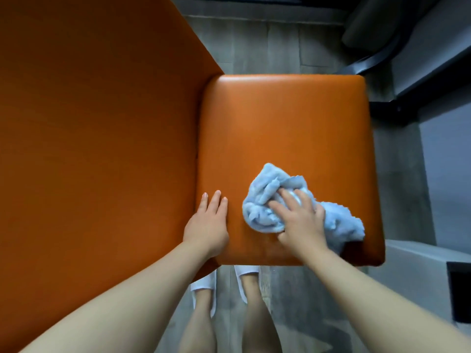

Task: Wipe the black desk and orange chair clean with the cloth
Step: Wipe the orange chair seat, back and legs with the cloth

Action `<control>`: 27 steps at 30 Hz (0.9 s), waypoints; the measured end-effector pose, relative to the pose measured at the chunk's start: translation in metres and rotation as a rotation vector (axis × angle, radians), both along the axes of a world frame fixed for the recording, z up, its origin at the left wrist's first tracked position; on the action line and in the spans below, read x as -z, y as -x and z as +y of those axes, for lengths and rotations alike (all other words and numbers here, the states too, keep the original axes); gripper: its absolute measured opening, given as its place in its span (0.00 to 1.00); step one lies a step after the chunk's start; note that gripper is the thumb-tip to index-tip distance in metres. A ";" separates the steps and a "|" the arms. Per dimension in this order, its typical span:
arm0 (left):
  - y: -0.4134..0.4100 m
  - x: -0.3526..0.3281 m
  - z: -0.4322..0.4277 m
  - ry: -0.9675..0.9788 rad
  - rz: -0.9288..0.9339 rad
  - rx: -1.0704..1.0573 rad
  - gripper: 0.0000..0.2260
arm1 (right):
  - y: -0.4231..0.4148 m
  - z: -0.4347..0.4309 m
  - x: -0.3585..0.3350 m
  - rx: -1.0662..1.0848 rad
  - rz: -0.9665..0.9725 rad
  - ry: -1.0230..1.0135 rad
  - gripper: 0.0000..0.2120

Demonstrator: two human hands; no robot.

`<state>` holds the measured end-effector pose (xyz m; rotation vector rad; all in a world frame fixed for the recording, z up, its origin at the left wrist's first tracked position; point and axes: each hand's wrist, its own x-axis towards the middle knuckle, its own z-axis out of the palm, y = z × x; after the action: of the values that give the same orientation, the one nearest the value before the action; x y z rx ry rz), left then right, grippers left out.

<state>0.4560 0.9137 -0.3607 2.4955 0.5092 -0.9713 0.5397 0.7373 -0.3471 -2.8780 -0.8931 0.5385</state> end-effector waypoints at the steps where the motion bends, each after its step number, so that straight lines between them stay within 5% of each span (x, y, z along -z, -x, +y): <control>1: 0.000 -0.001 0.000 0.008 0.005 0.002 0.29 | 0.019 -0.004 -0.001 -0.071 0.008 -0.023 0.28; 13: 0.012 0.003 -0.015 -0.067 -0.018 0.084 0.31 | 0.107 -0.071 -0.005 -0.080 -0.069 -0.082 0.25; 16: 0.018 -0.001 -0.026 -0.086 -0.026 0.155 0.29 | 0.108 -0.090 -0.016 0.092 -0.117 -0.115 0.11; 21: 0.034 -0.006 -0.052 -0.052 -0.043 0.178 0.28 | 0.078 -0.072 -0.029 0.564 -0.323 -0.219 0.20; 27: 0.059 -0.006 -0.062 0.008 -0.023 0.324 0.31 | 0.084 -0.066 -0.005 -0.083 -0.121 -0.088 0.31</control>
<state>0.3973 0.8515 -0.3546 2.6292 0.0929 -1.0548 0.4559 0.6710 -0.3417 -2.8293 -1.0302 0.3249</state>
